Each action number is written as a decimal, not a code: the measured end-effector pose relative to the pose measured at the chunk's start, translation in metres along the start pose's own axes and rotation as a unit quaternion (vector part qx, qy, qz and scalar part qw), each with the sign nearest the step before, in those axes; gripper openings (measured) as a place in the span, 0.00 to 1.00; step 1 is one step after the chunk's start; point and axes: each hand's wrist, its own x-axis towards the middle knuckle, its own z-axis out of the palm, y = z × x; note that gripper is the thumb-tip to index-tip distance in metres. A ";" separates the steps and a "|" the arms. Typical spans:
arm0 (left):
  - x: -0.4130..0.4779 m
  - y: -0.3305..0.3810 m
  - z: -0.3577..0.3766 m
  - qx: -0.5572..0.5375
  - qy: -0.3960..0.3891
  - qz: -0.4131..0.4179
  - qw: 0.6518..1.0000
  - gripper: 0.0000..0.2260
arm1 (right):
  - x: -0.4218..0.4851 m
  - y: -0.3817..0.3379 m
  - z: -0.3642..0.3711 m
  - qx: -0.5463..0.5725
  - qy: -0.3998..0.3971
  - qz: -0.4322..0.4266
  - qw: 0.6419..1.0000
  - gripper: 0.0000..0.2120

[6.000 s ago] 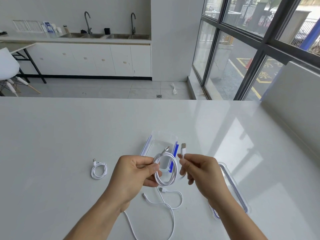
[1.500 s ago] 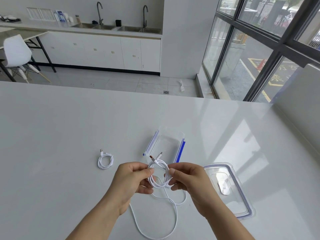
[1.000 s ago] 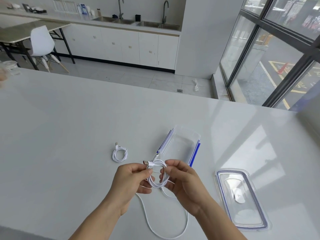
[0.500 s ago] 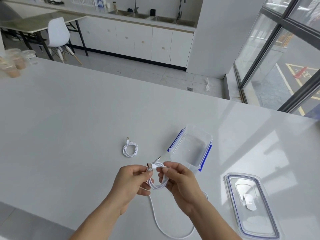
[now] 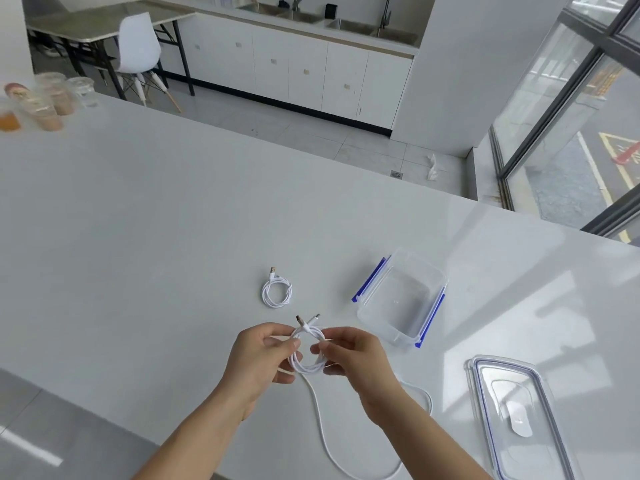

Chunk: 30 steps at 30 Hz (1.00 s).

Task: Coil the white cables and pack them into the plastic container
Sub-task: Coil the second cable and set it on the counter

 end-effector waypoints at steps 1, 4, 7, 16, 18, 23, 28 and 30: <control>0.004 -0.003 -0.003 0.001 0.006 -0.002 1.000 0.03 | 0.004 0.001 0.003 -0.034 0.003 0.001 0.999 0.07; 0.016 -0.012 -0.013 0.005 0.029 -0.010 1.000 0.04 | 0.020 0.005 0.017 -0.088 0.013 0.008 0.996 0.06; 0.030 -0.024 -0.025 0.003 0.063 -0.022 0.998 0.04 | 0.041 0.012 0.033 -0.124 0.008 0.024 0.992 0.06; 0.078 -0.040 -0.067 0.010 0.144 -0.035 0.989 0.08 | 0.102 0.010 0.093 -0.196 0.019 0.041 0.980 0.10; 0.089 -0.041 -0.075 0.018 0.158 -0.035 0.987 0.10 | 0.112 0.010 0.104 -0.205 0.032 0.036 0.978 0.11; 0.108 -0.041 -0.085 0.039 0.176 -0.038 0.983 0.13 | 0.125 0.017 0.123 -0.235 0.063 0.022 0.970 0.14; 0.116 -0.039 -0.086 0.094 0.167 -0.034 0.981 0.11 | 0.131 0.020 0.128 -0.240 0.076 0.034 0.967 0.08; 0.117 -0.041 -0.085 0.111 0.166 -0.030 0.979 0.09 | 0.133 0.022 0.128 -0.240 0.077 0.034 0.967 0.09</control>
